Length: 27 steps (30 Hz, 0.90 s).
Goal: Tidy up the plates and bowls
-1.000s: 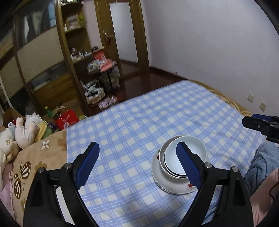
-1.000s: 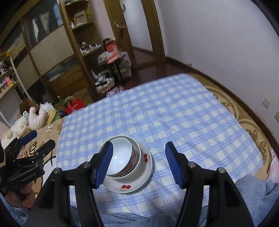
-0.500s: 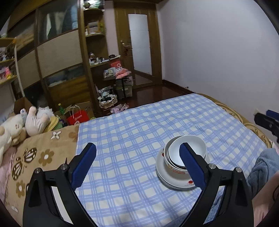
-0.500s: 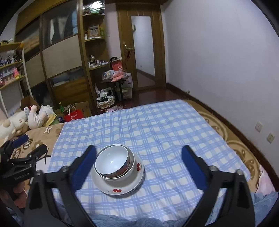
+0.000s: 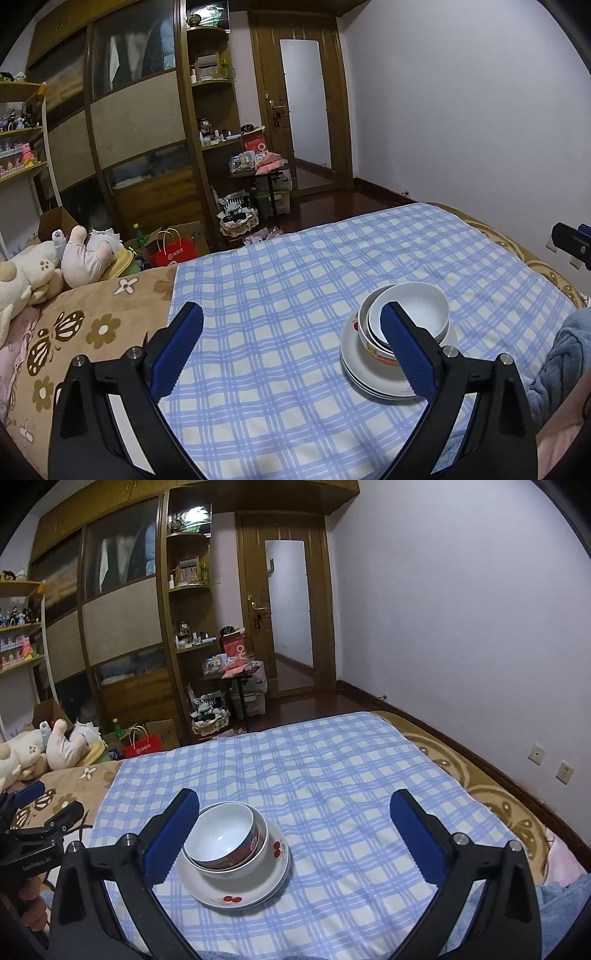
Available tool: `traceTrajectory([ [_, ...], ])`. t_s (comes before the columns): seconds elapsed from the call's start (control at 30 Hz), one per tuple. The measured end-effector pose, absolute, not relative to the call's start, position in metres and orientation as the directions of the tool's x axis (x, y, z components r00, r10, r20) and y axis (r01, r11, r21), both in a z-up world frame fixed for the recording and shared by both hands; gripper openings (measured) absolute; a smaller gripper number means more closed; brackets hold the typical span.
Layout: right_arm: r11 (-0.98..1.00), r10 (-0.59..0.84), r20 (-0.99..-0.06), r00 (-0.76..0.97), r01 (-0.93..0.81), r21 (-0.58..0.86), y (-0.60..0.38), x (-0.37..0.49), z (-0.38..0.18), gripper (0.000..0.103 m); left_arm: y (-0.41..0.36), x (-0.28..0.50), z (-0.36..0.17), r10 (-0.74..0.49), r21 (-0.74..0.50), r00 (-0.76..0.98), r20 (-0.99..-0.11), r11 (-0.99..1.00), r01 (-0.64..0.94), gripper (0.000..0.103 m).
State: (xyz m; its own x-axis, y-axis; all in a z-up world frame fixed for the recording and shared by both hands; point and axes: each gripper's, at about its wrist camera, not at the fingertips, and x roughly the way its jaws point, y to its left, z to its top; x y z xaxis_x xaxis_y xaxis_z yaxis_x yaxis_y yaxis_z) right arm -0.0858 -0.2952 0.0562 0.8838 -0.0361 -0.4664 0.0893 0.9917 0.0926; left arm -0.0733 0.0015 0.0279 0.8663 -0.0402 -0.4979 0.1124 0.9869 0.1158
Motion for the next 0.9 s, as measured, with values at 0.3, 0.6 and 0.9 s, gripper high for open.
traceTrajectory([
  [0.3,0.987,-0.020,-0.492,0.870,0.095,0.128,-0.303,-0.075,0.045,0.103,-0.003,-0.062,0.020,-0.033,0.130,0.866,-0.498,0.985,0.113,0.095],
  [0.6,0.987,-0.021,-0.507,0.861,0.099,0.127,-0.302,-0.069,0.039,0.103,0.000,-0.050,0.013,-0.018,0.116,0.861,-0.508,0.989,0.089,0.095],
  [0.9,0.987,-0.025,-0.516,0.856,0.104,0.126,-0.300,-0.068,0.036,0.103,0.001,-0.052,0.012,-0.004,0.122,0.863,-0.506,0.990,0.076,0.095],
])
